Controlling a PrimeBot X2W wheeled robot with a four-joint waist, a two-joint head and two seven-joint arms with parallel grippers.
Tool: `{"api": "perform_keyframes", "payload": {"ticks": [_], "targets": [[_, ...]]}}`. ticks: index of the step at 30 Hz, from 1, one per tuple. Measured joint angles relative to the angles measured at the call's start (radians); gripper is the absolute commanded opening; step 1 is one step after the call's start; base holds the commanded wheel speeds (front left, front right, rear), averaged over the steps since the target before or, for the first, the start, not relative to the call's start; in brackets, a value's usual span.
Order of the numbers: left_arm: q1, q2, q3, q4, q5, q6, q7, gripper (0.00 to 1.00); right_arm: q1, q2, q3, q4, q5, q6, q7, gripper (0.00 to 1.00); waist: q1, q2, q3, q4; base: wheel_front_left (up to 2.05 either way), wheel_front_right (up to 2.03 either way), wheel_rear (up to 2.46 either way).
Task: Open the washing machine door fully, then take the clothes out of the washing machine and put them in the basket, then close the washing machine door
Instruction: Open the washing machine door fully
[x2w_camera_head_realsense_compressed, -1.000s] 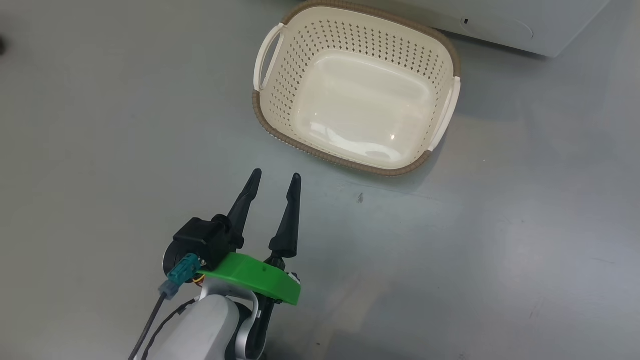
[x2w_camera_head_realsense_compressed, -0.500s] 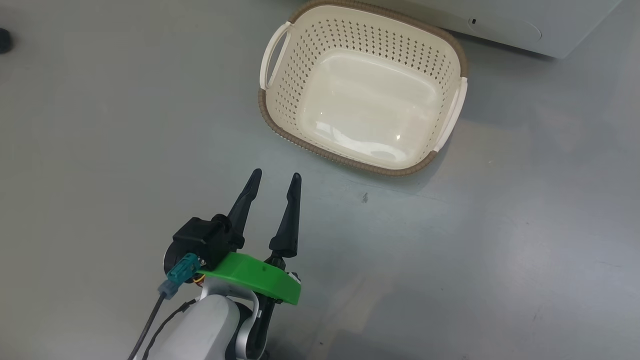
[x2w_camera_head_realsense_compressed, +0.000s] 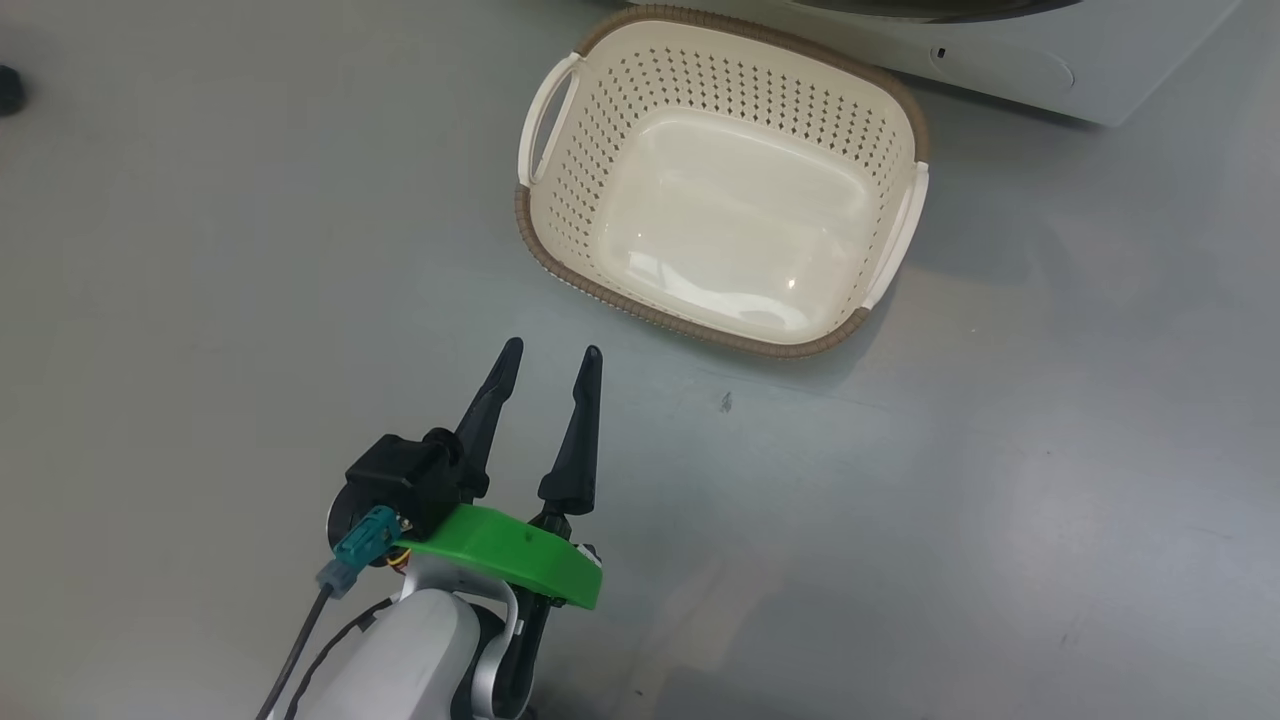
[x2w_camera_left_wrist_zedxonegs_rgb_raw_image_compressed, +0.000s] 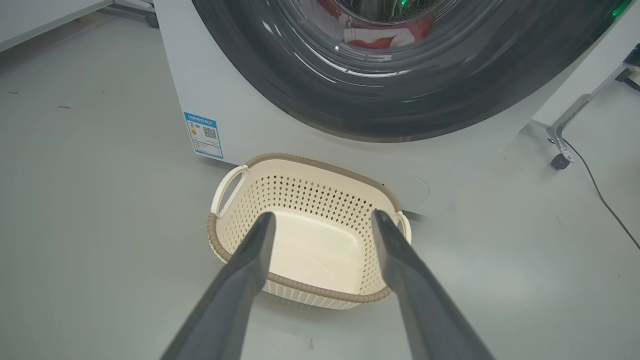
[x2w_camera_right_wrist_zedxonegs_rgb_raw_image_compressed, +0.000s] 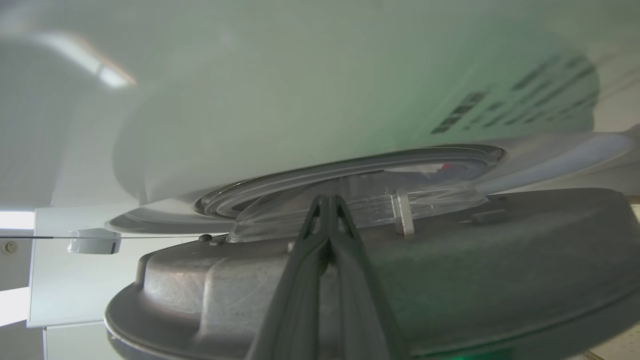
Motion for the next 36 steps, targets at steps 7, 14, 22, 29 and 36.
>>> {"api": "perform_keyframes", "payload": {"ticks": [7,14,22,29,36], "targets": [[-0.001,0.000,-0.007,0.012,0.000,0.000,0.000,1.00,0.002,-0.007,0.001,0.049,0.026,0.000,0.041,0.00,0.0000,0.0000,-0.018,-0.003,0.00,0.00,0.00],[-0.001,0.000,-0.011,0.023,0.000,0.000,0.000,1.00,0.033,-0.013,-0.002,0.087,0.041,0.000,0.071,0.00,0.0000,0.0000,-0.055,0.002,0.00,0.00,0.00],[0.000,0.000,-0.006,0.043,0.002,0.000,-0.002,1.00,0.080,-0.007,-0.001,0.114,0.060,0.000,0.103,0.00,0.0000,0.0000,-0.098,0.005,0.00,0.00,0.00],[0.002,0.000,-0.002,0.054,0.009,0.000,-0.002,1.00,0.128,0.025,0.018,0.126,0.069,0.000,0.136,0.00,0.0000,0.0000,-0.139,0.002,0.00,0.00,0.00],[0.010,0.000,0.001,0.071,0.018,0.000,-0.003,1.00,0.185,0.081,0.048,0.135,0.070,0.000,0.163,0.00,0.0000,0.0000,-0.182,-0.007,0.00,0.00,0.00]]}}
